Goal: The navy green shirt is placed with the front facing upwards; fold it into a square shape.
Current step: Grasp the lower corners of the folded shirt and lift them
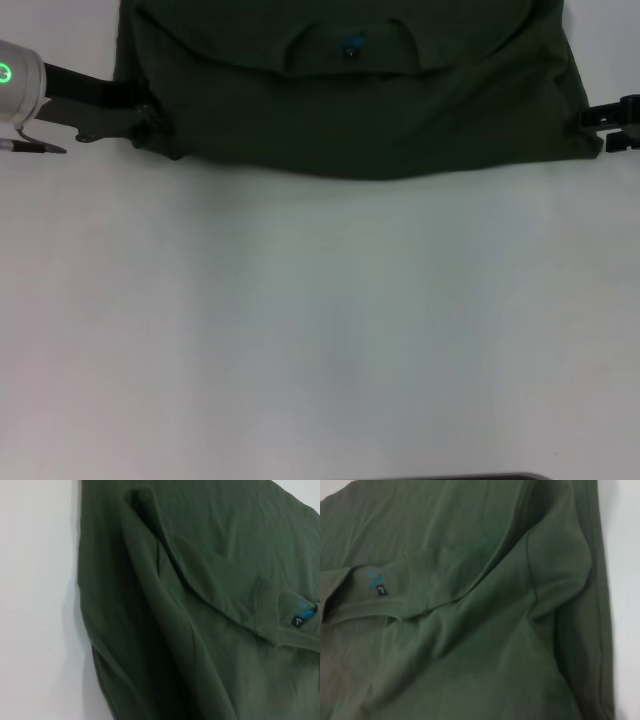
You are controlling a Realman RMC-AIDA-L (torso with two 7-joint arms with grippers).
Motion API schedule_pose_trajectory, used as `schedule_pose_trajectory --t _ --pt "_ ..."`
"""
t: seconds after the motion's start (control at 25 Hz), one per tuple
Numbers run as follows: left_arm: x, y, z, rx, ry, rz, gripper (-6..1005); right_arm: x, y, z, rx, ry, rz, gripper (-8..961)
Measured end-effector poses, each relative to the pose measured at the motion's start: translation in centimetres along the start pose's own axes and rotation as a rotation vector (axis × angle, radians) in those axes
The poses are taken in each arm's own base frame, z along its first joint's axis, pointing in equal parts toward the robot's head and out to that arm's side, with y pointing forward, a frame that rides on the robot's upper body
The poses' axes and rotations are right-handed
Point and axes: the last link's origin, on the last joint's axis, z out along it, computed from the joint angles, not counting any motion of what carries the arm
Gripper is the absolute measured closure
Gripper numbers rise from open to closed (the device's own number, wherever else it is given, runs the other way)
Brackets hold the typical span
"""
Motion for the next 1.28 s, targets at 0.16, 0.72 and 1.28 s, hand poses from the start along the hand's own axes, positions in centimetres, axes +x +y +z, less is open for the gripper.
schedule_pose_trajectory --t 0.16,0.72,1.28 --pt "0.0 0.0 0.0 0.001 0.002 0.0 949 0.1 0.3 0.7 0.005 -0.014 0.006 56" --pt "0.1 0.0 0.0 0.002 0.007 -0.001 949 0.1 1.0 2.0 0.009 -0.033 -0.006 55" --pt "0.1 0.0 0.1 0.002 0.009 0.001 949 0.0 2.3 2.7 -0.048 -0.032 -0.011 56"
